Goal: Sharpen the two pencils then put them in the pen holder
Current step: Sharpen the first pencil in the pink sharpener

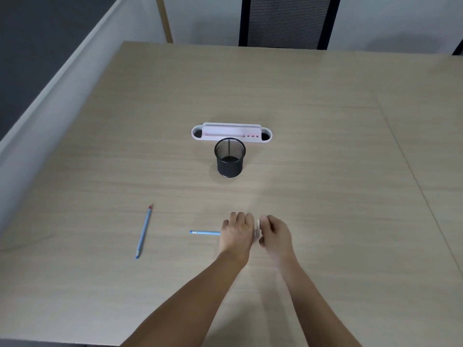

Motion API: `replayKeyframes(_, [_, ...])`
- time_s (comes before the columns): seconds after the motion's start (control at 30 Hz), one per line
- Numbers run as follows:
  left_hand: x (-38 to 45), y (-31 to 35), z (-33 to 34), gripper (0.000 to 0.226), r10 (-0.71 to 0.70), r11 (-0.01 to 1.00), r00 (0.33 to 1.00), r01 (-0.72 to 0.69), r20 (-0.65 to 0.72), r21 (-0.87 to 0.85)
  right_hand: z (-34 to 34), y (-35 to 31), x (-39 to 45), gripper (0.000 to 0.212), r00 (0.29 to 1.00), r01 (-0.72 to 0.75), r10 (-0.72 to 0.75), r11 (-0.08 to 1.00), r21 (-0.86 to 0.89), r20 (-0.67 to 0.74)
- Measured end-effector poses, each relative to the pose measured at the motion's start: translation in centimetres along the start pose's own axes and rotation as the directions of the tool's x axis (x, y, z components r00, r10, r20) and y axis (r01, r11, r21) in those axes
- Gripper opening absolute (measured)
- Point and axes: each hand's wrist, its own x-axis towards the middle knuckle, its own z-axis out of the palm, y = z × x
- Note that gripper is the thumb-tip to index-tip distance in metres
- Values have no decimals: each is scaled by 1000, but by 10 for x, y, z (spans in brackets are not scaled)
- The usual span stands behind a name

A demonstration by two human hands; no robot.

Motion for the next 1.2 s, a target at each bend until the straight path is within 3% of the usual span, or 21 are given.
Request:
replayKeyframes(0.17, [0,2,-2,47,-8,1000,1000,9,-28,29,13,17,35,24,990,-136,137,988,-74,10])
replayKeyframes(0.3, [-1,2,-2,47,-30,999,999,30,-30,26,24,43,0,35,995,-81,71,982,-168,-65])
replayKeyframes(0.47, [-3,3,-6,46,-24,999,999,25,-23,38,26,52,-13,28,996,-48,38,990,-130,-78])
replayKeyframes(0.6, [-5,3,-15,63,-8,998,993,2,116,56,6,46,-4,19,998,-14,30,970,-241,61])
replayKeyframes(0.67, [-5,-3,-16,92,35,999,985,-36,170,0,-7,42,-5,9,994,26,11,942,-335,110])
replayKeyframes(0.73, [-6,-12,-27,126,94,991,972,-72,214,-110,-18,33,-9,41,984,119,-57,915,-384,169])
replayKeyframes(0.77, [-7,-18,-35,132,107,985,968,-73,225,-154,-20,28,-11,54,975,174,-105,909,-379,196])
replayKeyframes(0.83, [-6,-34,-49,119,82,975,964,-24,253,-223,-21,12,-17,72,939,295,-206,894,-337,277])
replayKeyframes(0.93, [-4,-60,-54,73,19,964,938,75,347,-255,-10,-5,-16,79,864,451,-295,813,-368,408])
replayKeyframes(1.07, [-12,-72,-37,30,38,897,891,170,452,-409,4,-18,-16,42,844,520,-311,677,-520,438])
replayKeyframes(1.2, [-18,-78,-36,28,65,830,901,189,429,-524,7,-24,-18,36,860,502,-309,659,-561,407])
